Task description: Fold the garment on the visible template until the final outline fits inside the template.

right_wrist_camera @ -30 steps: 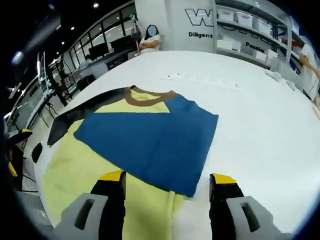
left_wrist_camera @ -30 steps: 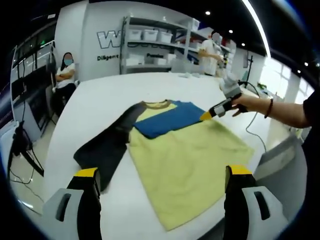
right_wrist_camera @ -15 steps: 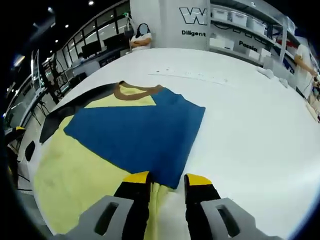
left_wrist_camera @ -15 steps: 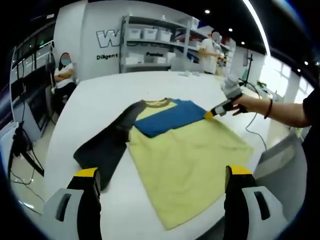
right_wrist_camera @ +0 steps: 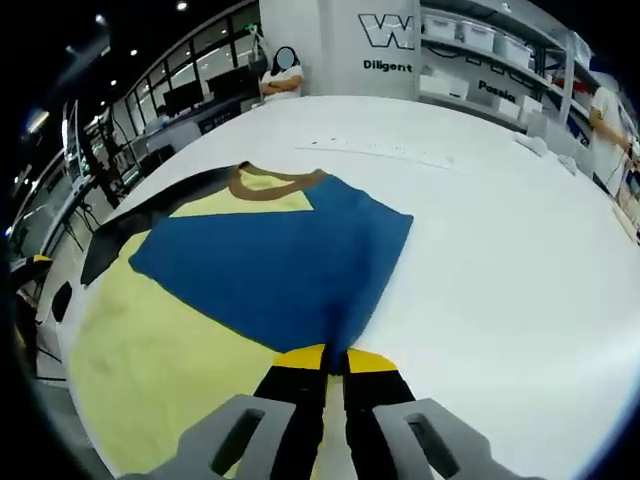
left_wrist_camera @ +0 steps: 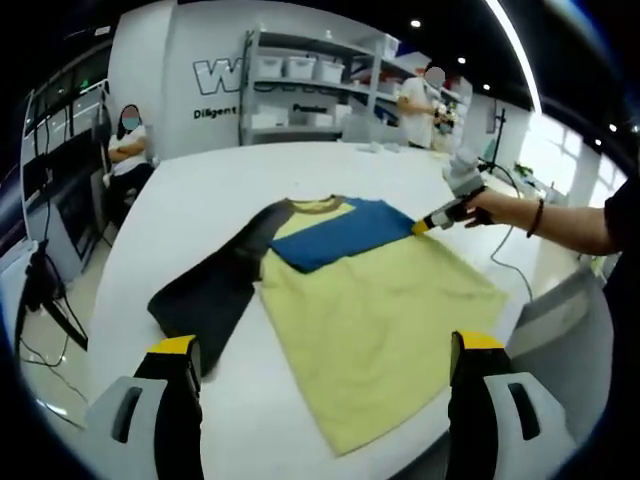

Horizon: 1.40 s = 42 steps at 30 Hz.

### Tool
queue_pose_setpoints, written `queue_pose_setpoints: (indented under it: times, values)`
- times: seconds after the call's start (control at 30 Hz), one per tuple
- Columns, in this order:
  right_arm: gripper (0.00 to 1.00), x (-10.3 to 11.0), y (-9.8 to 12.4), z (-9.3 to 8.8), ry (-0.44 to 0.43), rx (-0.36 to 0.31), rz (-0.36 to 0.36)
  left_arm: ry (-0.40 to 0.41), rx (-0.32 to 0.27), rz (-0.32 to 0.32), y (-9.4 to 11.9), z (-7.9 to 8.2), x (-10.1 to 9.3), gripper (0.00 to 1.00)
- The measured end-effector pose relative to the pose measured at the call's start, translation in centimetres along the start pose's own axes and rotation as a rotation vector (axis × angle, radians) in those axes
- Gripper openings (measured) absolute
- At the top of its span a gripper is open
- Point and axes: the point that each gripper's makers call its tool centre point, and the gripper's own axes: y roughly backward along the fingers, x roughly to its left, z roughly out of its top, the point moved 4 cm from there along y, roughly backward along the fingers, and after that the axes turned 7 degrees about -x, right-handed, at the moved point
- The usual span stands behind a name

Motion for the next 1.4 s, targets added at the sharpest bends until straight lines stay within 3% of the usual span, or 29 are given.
queue_pose_setpoints:
  times: [0.53,1.4]
  values:
    - [0.0,-4.0,0.6,-0.4,0.005,0.025,-0.035,0.008,0.002,0.004,-0.2,0.0,0.2,0.99]
    - [0.0,-8.6,1.9,-1.0,0.038,0.063,-0.081,0.014,0.021,0.039,-0.1,-0.6,1.0,0.99]
